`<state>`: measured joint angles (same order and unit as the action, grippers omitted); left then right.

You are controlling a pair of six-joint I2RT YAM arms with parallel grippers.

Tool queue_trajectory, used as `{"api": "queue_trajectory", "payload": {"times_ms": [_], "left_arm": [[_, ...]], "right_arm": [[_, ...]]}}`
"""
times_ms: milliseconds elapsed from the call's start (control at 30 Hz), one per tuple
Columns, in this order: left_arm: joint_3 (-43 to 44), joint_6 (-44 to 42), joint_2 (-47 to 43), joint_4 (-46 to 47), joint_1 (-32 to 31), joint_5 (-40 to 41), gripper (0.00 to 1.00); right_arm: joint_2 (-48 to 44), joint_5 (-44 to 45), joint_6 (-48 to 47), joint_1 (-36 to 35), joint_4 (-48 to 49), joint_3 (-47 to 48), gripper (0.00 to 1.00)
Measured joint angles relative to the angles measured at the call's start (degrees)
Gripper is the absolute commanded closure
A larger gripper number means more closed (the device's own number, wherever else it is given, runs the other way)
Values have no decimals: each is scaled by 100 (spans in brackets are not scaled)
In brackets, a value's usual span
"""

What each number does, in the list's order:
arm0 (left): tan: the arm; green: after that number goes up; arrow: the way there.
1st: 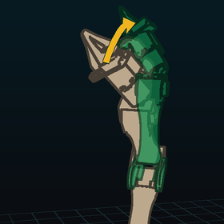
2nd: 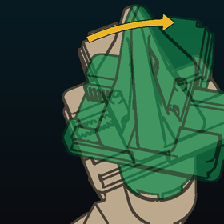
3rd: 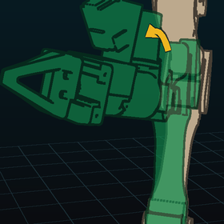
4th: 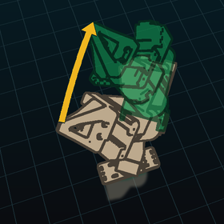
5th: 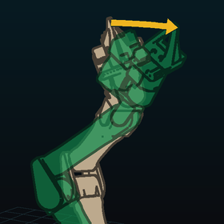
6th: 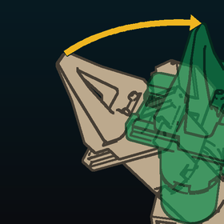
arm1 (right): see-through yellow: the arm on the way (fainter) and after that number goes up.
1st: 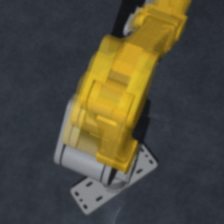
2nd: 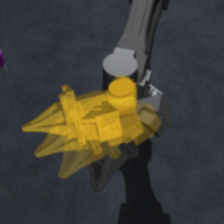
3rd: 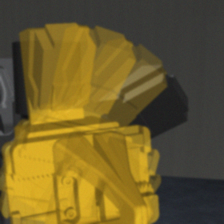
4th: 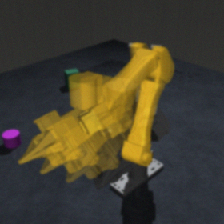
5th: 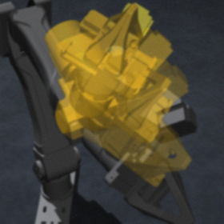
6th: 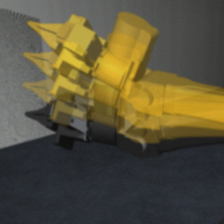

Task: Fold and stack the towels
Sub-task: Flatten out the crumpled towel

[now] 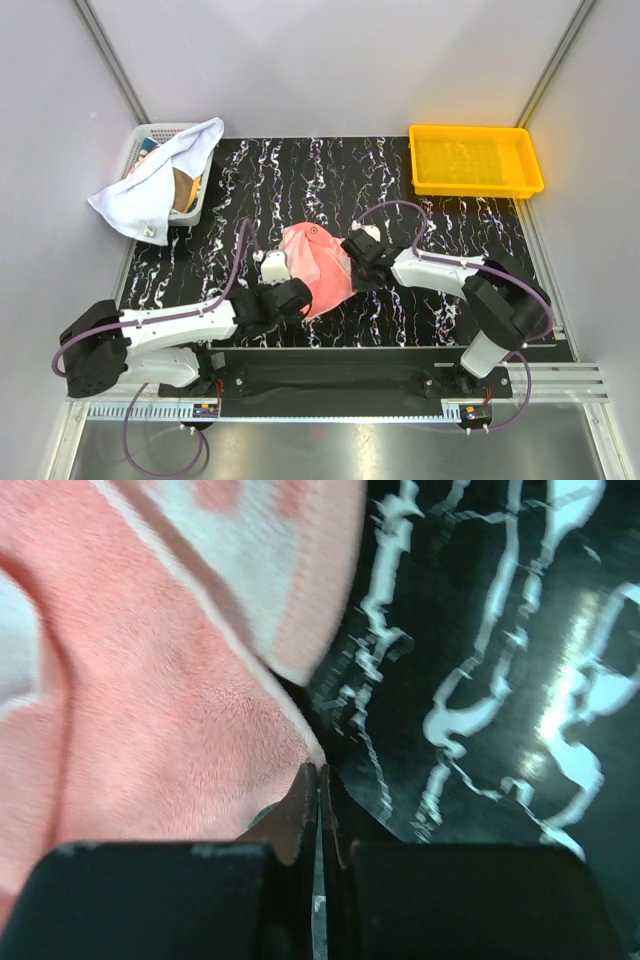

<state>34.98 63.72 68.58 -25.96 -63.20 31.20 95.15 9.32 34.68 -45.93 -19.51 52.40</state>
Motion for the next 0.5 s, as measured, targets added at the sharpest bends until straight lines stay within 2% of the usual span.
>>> {"api": "queue_trajectory", "payload": {"times_ms": [233, 367, 500], "left_arm": [[109, -260, -557, -284, 111, 15, 100], [577, -538, -962, -546, 114, 76, 100], [1401, -868, -1309, -702, 122, 179, 100]], "right_arm": [[-868, 369, -114, -4, -1158, 326, 100], [-1615, 538, -192, -9, -1606, 1003, 100], [-2059, 769, -348, -9, -1985, 2020, 100]]}}
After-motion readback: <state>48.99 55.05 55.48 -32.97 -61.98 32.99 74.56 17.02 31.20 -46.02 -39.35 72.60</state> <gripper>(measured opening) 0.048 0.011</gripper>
